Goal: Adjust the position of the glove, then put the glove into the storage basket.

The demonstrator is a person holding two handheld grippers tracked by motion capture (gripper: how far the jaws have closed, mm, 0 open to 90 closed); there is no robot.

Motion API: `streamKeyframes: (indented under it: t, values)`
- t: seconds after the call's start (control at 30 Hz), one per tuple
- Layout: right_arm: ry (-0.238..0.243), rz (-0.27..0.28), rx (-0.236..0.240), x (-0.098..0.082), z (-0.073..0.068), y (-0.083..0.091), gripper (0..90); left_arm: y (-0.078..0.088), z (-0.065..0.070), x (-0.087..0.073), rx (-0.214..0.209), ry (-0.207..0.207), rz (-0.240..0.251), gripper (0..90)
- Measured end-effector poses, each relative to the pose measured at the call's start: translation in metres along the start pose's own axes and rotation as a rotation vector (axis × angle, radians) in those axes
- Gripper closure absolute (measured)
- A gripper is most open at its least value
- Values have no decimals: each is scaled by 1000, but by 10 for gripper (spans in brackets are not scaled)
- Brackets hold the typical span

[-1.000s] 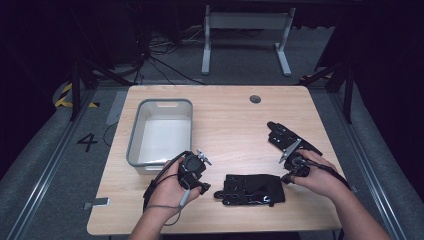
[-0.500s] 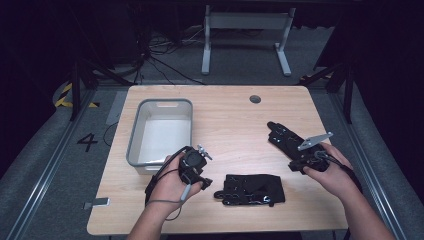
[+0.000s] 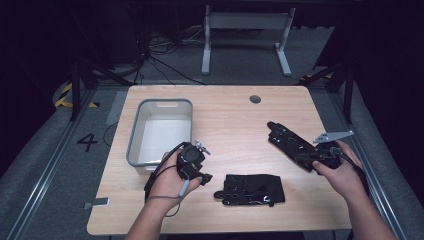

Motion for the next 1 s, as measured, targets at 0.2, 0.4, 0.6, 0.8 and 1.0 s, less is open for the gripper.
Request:
streamKeyframes:
  t: [0.2, 0.4, 0.6, 0.8, 1.0]
  values:
    - [-17, 5, -2, 4, 4, 1, 769, 3, -1, -2, 0, 9, 2, 497]
    - [-36, 24, 3, 8, 9, 1, 761, 6, 0, -2, -8, 7, 9, 493]
    - [-64, 28, -21, 21, 27, -4, 744, 6, 0, -3, -13, 2, 9, 490]
    - [-101, 15, -34, 28, 45, -12, 735, 6, 0, -3, -16, 4, 8, 488]
    - [-140, 3, -53, 32, 64, -20, 727, 6, -1, -3, -18, 2, 7, 488]
Point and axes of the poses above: each handheld gripper's, and its own axes: y roughly backward along the jaws, x roughly out of its top, z roughly to its right, the point moved 2 cm from there along -y, roughly forward along the jaws, and after that the axes turned 6 degrees about x, right-handed, at the moved point
